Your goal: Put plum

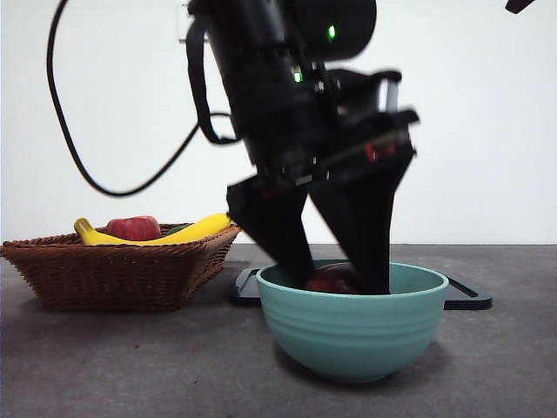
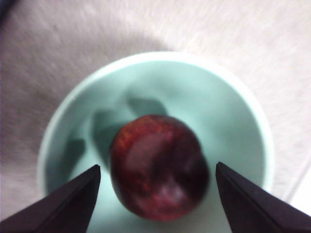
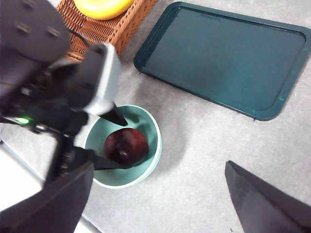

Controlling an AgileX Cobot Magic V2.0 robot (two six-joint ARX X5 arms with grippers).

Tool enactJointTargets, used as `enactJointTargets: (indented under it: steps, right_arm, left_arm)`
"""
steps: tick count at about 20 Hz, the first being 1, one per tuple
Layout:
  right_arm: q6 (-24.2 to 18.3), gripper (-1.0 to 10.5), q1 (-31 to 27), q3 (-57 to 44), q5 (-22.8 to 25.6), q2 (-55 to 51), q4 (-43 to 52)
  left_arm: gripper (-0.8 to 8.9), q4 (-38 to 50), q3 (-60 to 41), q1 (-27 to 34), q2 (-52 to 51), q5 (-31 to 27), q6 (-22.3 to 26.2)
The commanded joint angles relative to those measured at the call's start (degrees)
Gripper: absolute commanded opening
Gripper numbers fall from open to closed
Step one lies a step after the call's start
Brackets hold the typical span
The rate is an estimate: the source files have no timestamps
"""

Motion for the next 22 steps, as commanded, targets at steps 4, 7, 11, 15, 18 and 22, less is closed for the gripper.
enactJointTargets:
  steps: [4,7,11,15,18,22]
  right_arm:
    - [0.2,4.3,0.2,1.09,-0.04,0.28,0.5]
    - [0.2,4.3,0.2,1.09,-0.04,0.28,0.46]
    - [0.2,4.3,0.2,1.09,-0.04,0.28,0.37]
    - [0.2,4.3,0.2,1.09,-0.07,0.28,0.07]
    - [0.2,4.3,0.2,1.09,-0.07,0.28,0.07]
    - [0.2,4.3,0.2,1.09,-0.07,0.28,0.07]
  left_arm:
    - [3.82,0.28,1.88,1.4,-9.57,-0.09,-0.96]
    - [3.81,0.24,1.88,3.76,-16.9,-0.11,-1.81]
    - [3.74,0.26,1.88,8.79,-26.71,-0.11,-3.3]
    - [3.74,-2.89,1.57,14.64,-34.51,-0.11,-3.26]
    - [3.74,-4.17,-1.38,18.62,-40.19,-0.09,-3.3]
    - [3.74,-3.93,-12.46,20.81,-48.74,0.74,-4.81]
